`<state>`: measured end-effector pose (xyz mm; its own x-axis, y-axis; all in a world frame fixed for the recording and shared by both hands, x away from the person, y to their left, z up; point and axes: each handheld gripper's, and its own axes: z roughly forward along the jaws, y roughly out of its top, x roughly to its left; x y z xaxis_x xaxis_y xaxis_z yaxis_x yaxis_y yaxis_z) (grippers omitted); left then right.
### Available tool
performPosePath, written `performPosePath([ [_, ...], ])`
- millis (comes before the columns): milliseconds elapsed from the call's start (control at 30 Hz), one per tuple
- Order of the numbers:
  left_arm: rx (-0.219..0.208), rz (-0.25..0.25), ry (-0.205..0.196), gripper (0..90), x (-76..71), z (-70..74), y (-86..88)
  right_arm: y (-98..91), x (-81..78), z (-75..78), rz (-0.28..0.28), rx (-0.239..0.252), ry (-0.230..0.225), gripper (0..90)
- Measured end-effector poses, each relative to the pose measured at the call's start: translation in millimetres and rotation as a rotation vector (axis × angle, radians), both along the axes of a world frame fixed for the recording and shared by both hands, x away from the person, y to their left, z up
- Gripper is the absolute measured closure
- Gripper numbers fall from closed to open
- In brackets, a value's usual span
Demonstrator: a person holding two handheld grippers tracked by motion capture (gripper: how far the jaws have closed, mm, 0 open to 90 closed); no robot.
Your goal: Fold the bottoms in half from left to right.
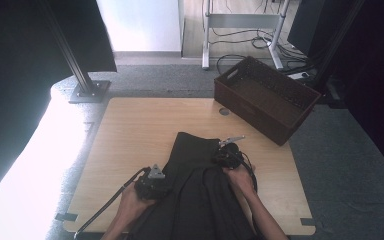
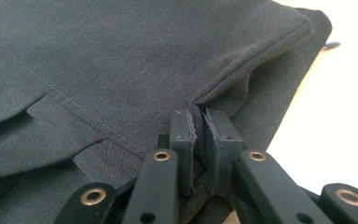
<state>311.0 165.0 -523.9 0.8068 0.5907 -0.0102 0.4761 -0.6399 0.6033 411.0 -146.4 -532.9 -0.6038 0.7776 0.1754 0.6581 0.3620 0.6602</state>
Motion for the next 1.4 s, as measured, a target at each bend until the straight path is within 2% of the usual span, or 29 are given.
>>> performPosePath([
  [67, 0.003, -0.001, -0.03, 47.7, -0.1, 3.6, 0.6, 0.1, -1.6, 5.7, -0.013, -0.011, -0.031, 64.5],
  [167, -0.029, 0.029, -0.028, 41.6, 9.3, 7.6, 3.6, 0.1, 9.8, 17.0, -0.051, 0.0, -0.059, 54.6],
  [267, -0.056, 0.052, -0.033, 38.8, 17.4, 10.8, 5.9, 4.1, 25.4, 24.5, -0.055, 0.01, -0.064, 47.7],
  [367, -0.067, 0.061, -0.028, 38.2, 22.4, 11.3, 5.0, 10.4, 38.8, 24.9, -0.059, -0.004, -0.057, 44.5],
  [500, -0.066, 0.062, -0.015, 40.6, 24.8, 7.6, 2.4, 15.2, 40.9, 32.0, -0.056, 0.047, -0.066, 45.5],
  [533, -0.06, 0.059, -0.011, 41.7, 25.7, 6.4, 1.8, 16.1, 40.3, 34.6, -0.052, 0.046, -0.07, 45.2],
  [633, -0.064, 0.06, -0.003, 43.8, 27.2, 3.4, -0.5, 18.1, 42.8, 37.9, -0.064, 0.012, -0.06, 42.2],
  [700, -0.055, 0.06, -0.01, 44.1, 26.2, 2.3, -2.3, 20.3, 47.1, 34.6, -0.082, -0.021, -0.048, 41.1],
  [767, -0.037, 0.058, -0.012, 44.6, 25.1, 1.9, -2.5, 21.9, 50.3, 28.2, -0.086, -0.055, -0.028, 42.6],
  [867, -0.017, 0.052, -0.016, 45.1, 23.5, 1.7, -2.7, 19.3, 47.4, 21.0, -0.087, -0.106, -0.031, 45.8],
  [1033, -0.01, 0.043, -0.014, 45.9, 23.8, -0.3, -3.6, -1.7, 40.9, 14.1, -0.114, -0.102, -0.024, 53.7],
  [1100, -0.015, 0.044, -0.011, 45.9, 24.3, -0.5, -3.6, -7.3, 42.6, 10.9, -0.105, -0.067, -0.015, 56.8],
  [1233, -0.02, 0.046, -0.007, 45.2, 25.5, -0.9, -3.6, 0.3, 47.5, 8.7, -0.074, -0.061, -0.036, 61.4],
  [1333, -0.019, 0.045, -0.014, 45.2, 24.9, -1.2, -4.1, 10.3, 51.1, 6.0, -0.066, -0.084, -0.04, 71.4],
  [1367, -0.019, 0.041, -0.016, 47.1, 24.4, -1.0, -4.2, 12.3, 51.2, 6.2, -0.072, -0.088, -0.038, 75.7],
  [1400, -0.02, 0.032, -0.021, 53.1, 23.7, -0.6, -4.2, 13.5, 51.0, 7.3, -0.062, -0.096, -0.04, 80.0],
])
